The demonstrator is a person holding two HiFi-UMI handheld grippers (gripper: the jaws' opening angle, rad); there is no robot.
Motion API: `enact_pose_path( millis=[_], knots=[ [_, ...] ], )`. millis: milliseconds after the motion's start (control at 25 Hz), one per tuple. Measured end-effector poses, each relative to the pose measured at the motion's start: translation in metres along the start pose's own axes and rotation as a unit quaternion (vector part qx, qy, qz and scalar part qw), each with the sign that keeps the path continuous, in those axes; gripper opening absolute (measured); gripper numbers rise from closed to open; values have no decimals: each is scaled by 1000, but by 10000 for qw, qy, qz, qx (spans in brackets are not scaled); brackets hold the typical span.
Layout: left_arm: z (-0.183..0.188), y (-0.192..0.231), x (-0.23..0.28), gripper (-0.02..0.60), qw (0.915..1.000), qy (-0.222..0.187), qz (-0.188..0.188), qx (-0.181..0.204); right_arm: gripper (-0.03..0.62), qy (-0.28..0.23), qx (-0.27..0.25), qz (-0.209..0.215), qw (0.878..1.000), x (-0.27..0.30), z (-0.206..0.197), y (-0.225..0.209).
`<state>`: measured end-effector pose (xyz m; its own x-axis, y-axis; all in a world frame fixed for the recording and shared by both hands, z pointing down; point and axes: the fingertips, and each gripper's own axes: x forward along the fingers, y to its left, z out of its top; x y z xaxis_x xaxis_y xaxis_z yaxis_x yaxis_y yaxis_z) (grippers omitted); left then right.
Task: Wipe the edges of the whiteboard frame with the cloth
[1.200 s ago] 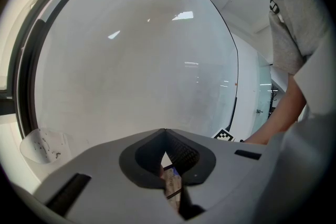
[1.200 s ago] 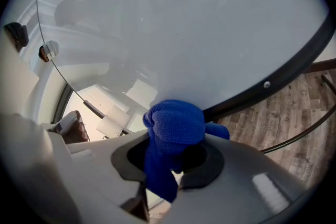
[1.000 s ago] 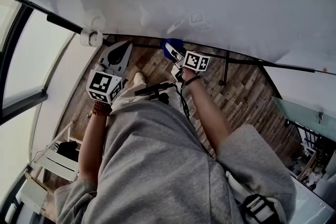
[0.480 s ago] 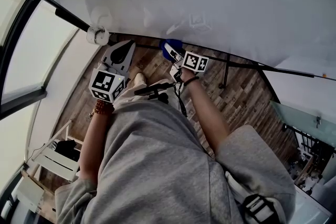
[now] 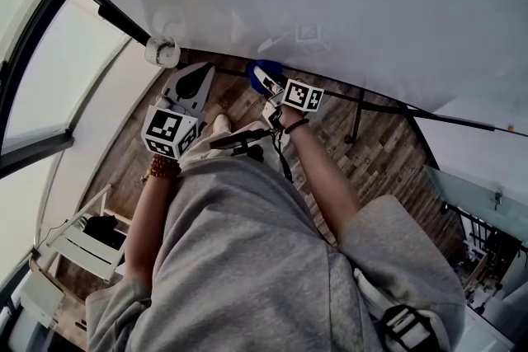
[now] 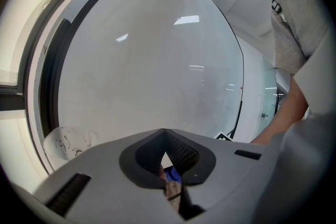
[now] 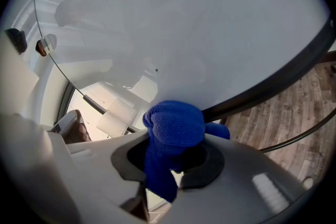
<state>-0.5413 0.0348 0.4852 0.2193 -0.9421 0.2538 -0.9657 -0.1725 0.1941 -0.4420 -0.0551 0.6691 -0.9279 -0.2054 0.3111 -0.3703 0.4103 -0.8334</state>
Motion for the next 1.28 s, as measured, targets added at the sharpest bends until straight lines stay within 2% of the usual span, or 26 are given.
enact_pose_path(
  millis=[640, 1280],
  knots=[
    [4, 10, -12, 6, 9998, -86, 191, -54, 114, 63, 227, 253, 9994, 33, -12, 24],
    [-3, 30, -40, 6, 9978, -68, 656, -95, 114, 138, 436, 516, 9976, 75, -27, 48]
  ],
)
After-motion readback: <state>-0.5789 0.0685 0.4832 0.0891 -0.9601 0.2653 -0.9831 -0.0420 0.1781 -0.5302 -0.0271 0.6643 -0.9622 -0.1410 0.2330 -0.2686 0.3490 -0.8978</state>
